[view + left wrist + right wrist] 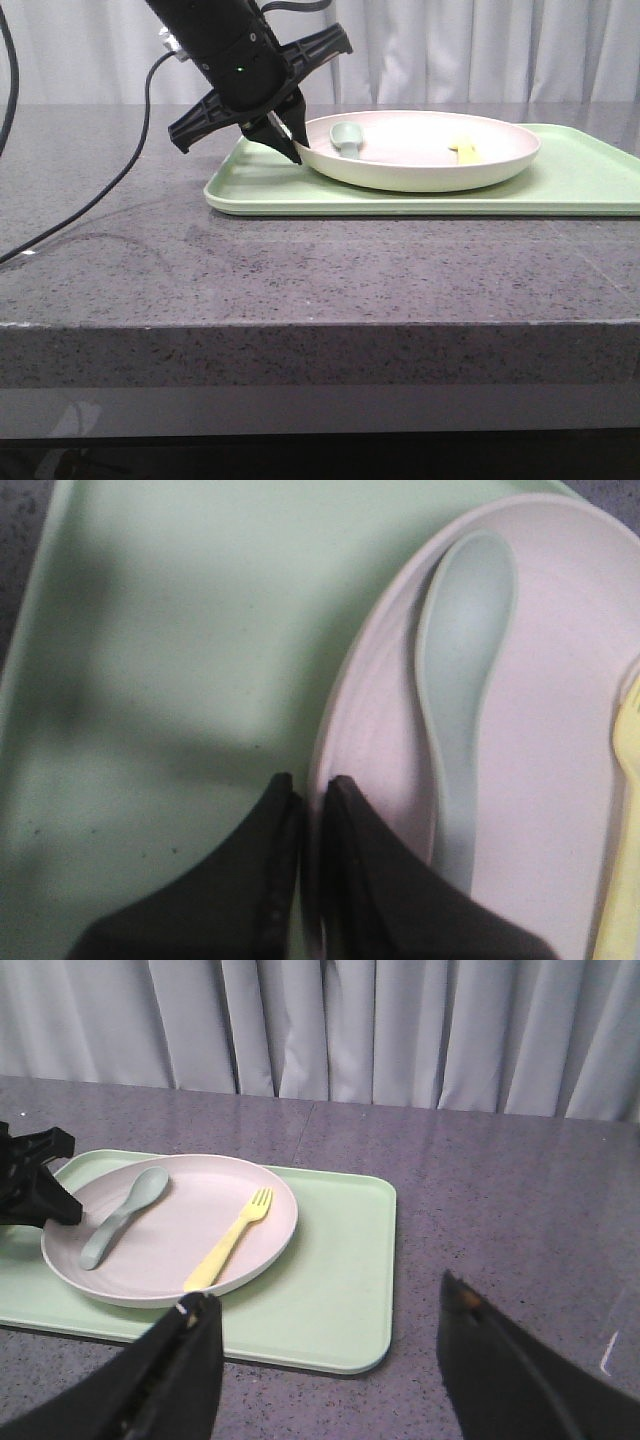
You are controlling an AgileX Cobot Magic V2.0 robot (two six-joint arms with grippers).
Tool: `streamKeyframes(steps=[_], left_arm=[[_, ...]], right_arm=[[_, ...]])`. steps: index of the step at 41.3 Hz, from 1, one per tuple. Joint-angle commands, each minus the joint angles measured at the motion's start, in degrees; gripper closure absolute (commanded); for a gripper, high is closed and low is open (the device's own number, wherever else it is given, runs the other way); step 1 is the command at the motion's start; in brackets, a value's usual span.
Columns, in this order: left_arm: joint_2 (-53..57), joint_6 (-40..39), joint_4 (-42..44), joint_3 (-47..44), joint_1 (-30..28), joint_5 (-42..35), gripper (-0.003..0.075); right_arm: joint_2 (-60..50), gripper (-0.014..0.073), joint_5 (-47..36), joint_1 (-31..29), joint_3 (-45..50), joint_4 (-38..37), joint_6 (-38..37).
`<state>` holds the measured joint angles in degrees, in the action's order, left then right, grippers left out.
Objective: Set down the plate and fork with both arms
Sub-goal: 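Carry the plate over the green tray and lower it down, then open the left gripper and withdraw it from the plate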
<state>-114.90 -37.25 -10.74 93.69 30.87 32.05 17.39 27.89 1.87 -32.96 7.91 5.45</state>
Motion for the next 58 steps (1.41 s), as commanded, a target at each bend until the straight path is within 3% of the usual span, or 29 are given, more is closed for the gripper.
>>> streamKeyframes(steps=[1, 5, 13, 23, 30, 41, 48, 58], left_arm=[[3.61, -0.64, 0.49, 2.1, 0.51, -3.26, 0.0504], [3.84, -0.64, 0.49, 2.1, 0.51, -3.15, 0.0433], [7.82, 11.54, 1.89, 2.1, 0.4, -0.13, 0.0437], [19.44, 21.86, 13.81, 2.1, -0.57, 7.58, 0.0437], [28.85, 33.61, 12.28, 0.45, -0.68, 14.49, 0.0437], [46.07, 48.18, -3.83, -19.05, -6.9, 7.42, 0.0437], [57.67, 48.81, -5.67, -32.22, -8.48, 5.21, 0.0437], [70.85, 48.81, -5.67, -44.36, -8.48, 5.83, 0.0437]], right_arm=[[1.0, 0.0105, -4.72, 0.17, -1.95, -0.12, 0.8], [1.0, 0.0105, -4.72, 0.17, -1.95, -0.12, 0.8], [1.0, 0.0105, -4.66, 0.17, -1.95, -0.12, 0.8], [1.0, 0.0105, -4.66, 0.17, -1.95, -0.12, 0.8], [1.0, 0.0105, -4.66, 0.17, -1.95, -0.12, 0.8], [1.0, 0.0105, -4.6, 0.17, -1.95, -0.12, 0.8], [1.0, 0.0105, -4.6, 0.17, -1.95, -0.12, 0.8], [1.0, 0.0105, -4.59, 0.17, -1.95, -0.01, 0.8]])
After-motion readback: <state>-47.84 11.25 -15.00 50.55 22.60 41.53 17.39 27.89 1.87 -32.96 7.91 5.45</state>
